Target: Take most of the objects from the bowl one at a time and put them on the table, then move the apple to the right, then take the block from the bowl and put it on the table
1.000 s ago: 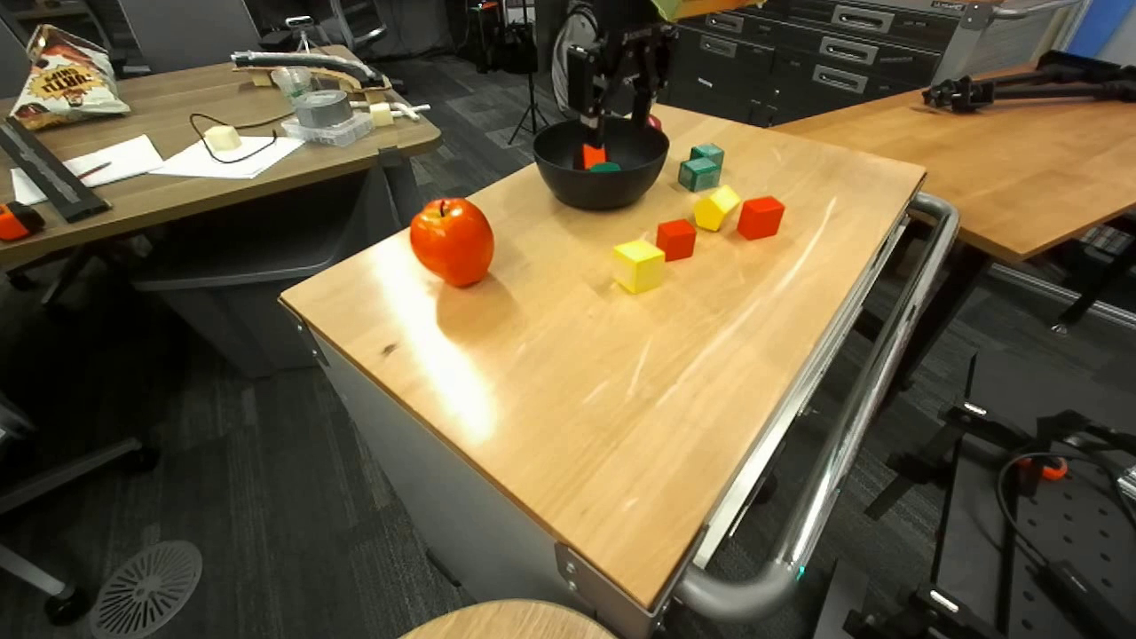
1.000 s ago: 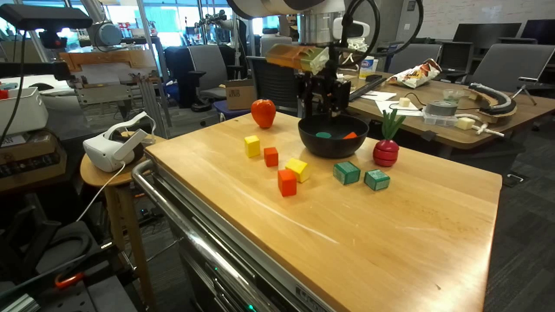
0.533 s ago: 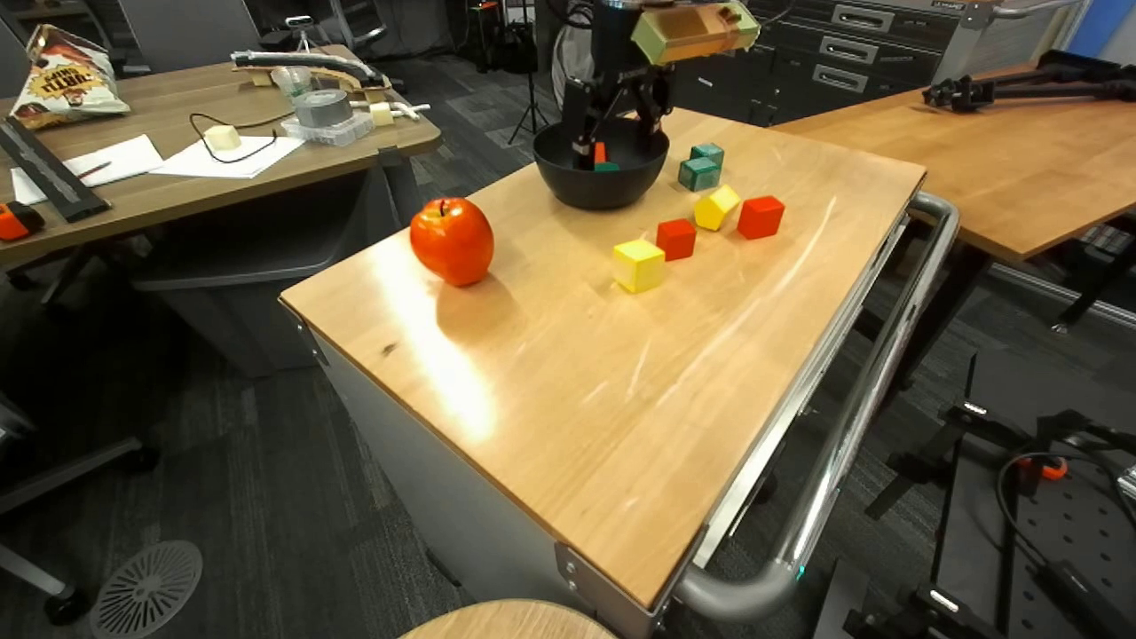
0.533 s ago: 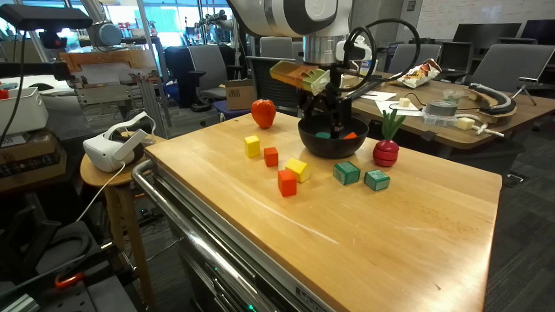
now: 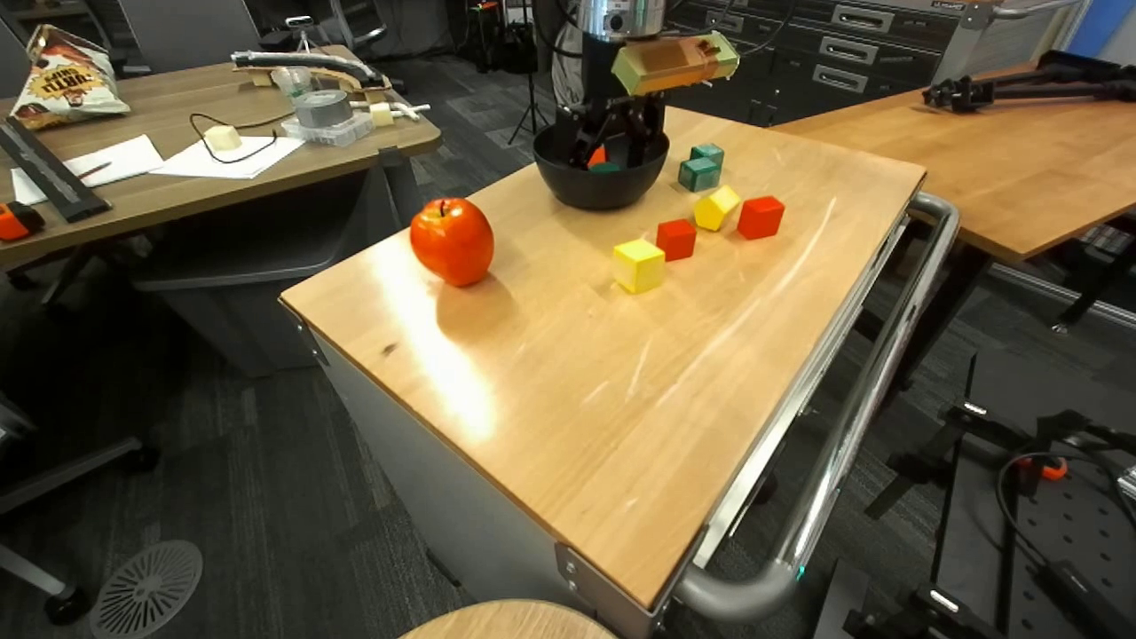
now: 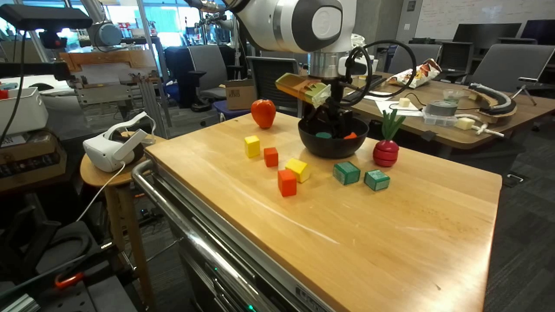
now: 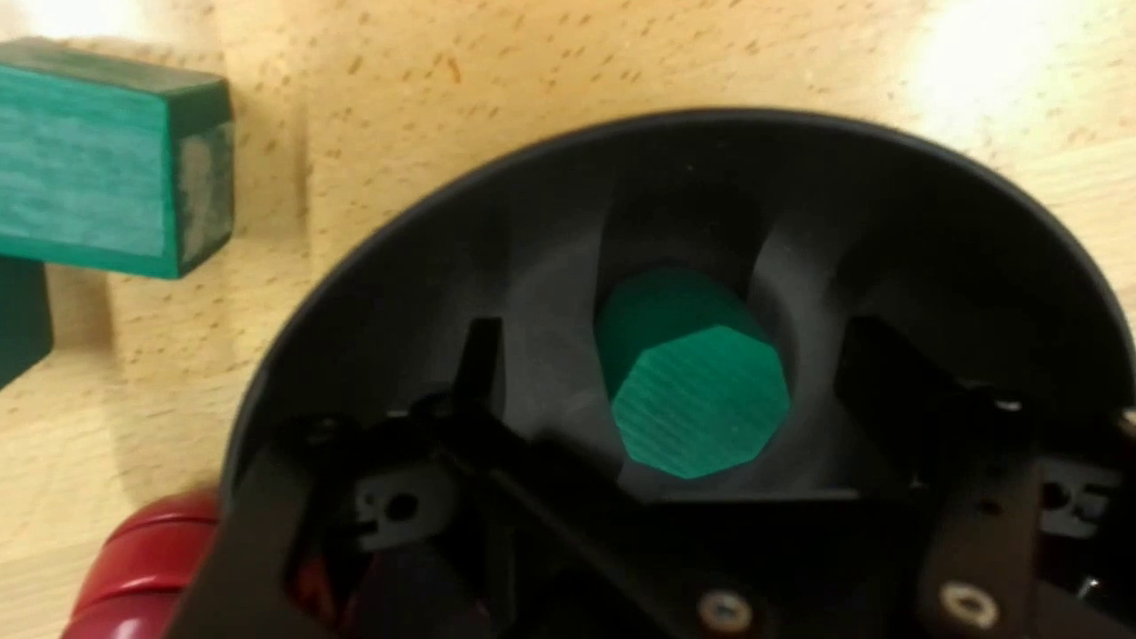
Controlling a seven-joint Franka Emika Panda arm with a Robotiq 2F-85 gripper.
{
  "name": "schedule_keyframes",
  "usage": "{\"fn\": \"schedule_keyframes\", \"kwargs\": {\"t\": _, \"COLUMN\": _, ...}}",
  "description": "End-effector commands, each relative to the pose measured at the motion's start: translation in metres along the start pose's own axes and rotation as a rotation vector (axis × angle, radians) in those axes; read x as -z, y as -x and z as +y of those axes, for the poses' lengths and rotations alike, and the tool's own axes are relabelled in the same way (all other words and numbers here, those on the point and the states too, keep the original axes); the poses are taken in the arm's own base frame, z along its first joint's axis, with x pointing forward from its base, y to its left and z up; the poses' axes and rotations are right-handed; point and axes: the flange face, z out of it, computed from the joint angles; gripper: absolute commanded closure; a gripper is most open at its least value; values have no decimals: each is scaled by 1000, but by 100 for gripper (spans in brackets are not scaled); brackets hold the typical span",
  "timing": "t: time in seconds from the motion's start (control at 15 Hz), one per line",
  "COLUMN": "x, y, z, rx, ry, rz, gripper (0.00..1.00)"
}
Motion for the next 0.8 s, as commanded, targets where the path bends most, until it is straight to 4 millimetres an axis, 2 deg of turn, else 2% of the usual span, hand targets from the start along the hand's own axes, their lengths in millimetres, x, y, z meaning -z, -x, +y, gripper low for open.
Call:
{"fn": "schedule_keyframes", "kwargs": {"t": 0.0, "x": 4, "y": -9, "z": 1, "rx": -33, "ry": -10, "rz": 24, "gripper": 38}}
{"fn": "schedule_keyframes", "kwargs": {"t": 0.33, "x": 11, "y": -8, "z": 10, "rx": -70, "ry": -44, "rz": 47, "gripper": 77}}
{"fn": "schedule_keyframes", "kwargs": {"t": 0.4, "x": 13, "y": -8, "z": 12, "rx": -81, "ry": -56, "rz": 59, "gripper": 81}}
{"fn": "schedule_keyframes", "kwargs": {"t": 0.53, "x": 21, "y": -6, "z": 20, "rx": -110, "ry": -92, "rz": 89, "gripper": 81}}
{"fn": "schedule_keyframes", "kwargs": {"t": 0.73, "x": 43, "y": 7, "z": 32, "rx": -138, "ry": -155, "rz": 167, "gripper": 81}}
